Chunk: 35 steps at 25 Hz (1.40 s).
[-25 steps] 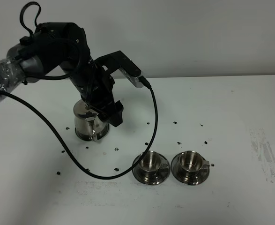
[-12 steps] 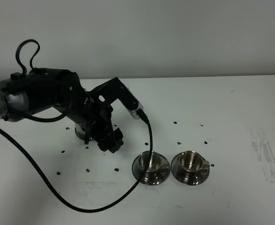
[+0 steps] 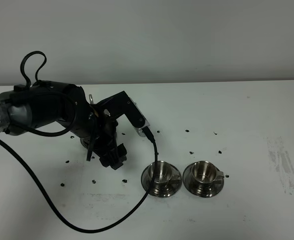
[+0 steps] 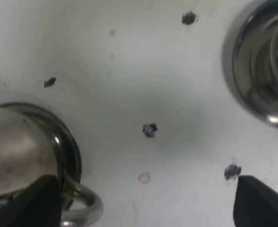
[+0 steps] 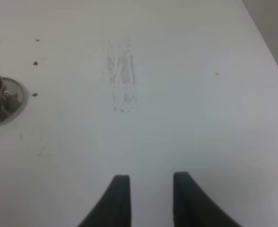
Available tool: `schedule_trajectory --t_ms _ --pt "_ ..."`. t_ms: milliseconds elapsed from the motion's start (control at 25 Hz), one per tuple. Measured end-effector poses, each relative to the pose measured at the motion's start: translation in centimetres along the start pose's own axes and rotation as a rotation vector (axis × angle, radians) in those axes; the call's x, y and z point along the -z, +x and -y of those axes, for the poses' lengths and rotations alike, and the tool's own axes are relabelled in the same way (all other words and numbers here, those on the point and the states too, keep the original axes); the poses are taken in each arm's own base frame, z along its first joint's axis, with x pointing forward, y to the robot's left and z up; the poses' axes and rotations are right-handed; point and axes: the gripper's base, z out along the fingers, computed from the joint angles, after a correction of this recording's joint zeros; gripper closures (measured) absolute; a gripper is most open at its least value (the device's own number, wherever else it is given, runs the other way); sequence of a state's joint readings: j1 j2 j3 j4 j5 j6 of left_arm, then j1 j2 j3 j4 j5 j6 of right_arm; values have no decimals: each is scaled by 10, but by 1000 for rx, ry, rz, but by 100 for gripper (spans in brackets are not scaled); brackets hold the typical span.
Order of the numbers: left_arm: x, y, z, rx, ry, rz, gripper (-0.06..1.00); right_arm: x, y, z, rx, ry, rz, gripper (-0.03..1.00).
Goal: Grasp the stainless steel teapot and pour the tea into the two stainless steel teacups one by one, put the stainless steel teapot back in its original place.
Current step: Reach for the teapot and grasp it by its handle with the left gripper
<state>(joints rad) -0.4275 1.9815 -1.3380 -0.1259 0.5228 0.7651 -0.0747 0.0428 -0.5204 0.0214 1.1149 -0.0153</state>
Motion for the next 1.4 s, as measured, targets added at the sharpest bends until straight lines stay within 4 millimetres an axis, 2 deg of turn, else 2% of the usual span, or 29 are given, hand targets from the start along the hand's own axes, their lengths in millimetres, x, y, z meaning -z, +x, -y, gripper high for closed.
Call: schedule_trajectory --t_ms 520,840,1040,1400 --pt "-4 21 -6 -48 -5 -97 24 0 0 0 0 0 0 74" --pt "-1 25 -3 -57 26 -145 24 0 0 0 0 0 0 74" --pt "12 20 1 -60 28 -127 24 0 0 0 0 0 0 74" --pt "7 2 1 -21 -31 22 24 0 0 0 0 0 0 74"
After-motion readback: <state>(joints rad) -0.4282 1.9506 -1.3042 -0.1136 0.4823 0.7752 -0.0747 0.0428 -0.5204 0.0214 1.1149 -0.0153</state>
